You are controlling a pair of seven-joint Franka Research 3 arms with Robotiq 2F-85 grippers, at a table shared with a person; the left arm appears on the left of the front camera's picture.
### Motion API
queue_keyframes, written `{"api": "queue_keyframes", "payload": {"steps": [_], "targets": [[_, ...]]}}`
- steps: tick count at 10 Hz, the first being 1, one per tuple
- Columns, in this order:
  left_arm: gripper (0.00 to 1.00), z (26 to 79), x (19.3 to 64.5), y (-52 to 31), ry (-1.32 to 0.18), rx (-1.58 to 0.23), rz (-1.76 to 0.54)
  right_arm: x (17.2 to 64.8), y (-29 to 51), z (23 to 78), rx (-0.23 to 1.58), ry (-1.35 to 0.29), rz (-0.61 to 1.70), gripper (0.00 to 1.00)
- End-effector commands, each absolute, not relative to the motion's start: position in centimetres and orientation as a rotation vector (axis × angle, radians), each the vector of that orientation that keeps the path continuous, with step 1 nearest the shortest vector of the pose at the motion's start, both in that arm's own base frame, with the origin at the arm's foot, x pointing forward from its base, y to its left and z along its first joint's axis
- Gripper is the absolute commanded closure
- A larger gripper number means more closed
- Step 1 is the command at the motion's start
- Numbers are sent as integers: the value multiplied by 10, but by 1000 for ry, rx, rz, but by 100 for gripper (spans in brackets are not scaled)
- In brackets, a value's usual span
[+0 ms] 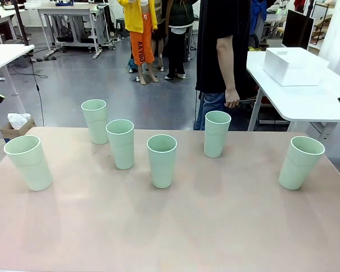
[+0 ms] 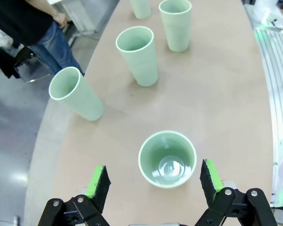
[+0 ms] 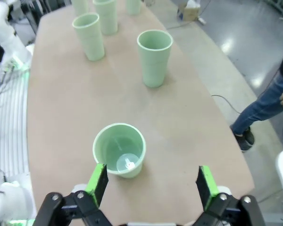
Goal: Stack the cups and store them in the basket.
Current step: Pick up two Reusable plastic cups , one in each hand.
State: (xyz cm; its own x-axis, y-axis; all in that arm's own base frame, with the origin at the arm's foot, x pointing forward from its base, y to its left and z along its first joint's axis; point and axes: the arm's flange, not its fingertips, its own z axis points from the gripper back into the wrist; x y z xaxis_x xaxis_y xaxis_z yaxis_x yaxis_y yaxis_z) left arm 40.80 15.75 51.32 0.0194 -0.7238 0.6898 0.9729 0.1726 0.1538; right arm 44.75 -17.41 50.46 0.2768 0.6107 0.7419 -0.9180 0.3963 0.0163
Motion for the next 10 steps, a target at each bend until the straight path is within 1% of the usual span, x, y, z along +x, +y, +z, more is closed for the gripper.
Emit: {"api": "queue_keyframes", "payload": {"steps": [1, 3, 4, 6, 8, 10], "targets": [[0, 512, 441, 192, -761, -522, -1415, 477, -226, 506, 632, -809, 1094, 0], [0, 504, 453, 210, -780, -585, -1442, 484, -264, 498, 663, -870, 1054, 0], [0, 499, 452, 221, -803, -600, -1403, 484, -280, 494, 670, -895, 1022, 0], [0, 485, 444, 240, -839, -660, -1301, 475, -300, 490, 678, -941, 959, 0], [0, 475, 436, 253, -875, -707, -1256, 466, -310, 484, 681, -969, 920, 0], [0, 470, 425, 261, -945, -757, -1227, 458, -316, 475, 694, -991, 877, 0]]}}
